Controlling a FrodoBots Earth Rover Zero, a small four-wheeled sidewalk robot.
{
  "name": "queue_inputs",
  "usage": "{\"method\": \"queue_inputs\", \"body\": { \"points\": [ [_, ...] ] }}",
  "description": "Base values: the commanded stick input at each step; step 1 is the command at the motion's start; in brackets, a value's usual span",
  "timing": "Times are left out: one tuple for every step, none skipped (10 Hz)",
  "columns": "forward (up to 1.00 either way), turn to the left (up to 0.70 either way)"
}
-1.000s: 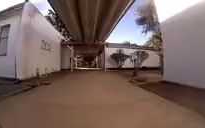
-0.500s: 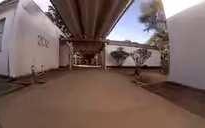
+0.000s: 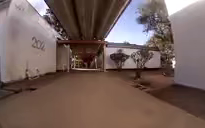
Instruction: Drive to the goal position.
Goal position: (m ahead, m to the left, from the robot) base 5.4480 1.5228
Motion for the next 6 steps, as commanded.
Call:
{"method": "queue_inputs", "body": {
  "points": [
    [0.7,0.0],
    [0.7,0.0],
    [0.7,0.0],
    [0.7,0.0],
    [0.7,0.0],
    [0.7,0.0]
  ]
}}
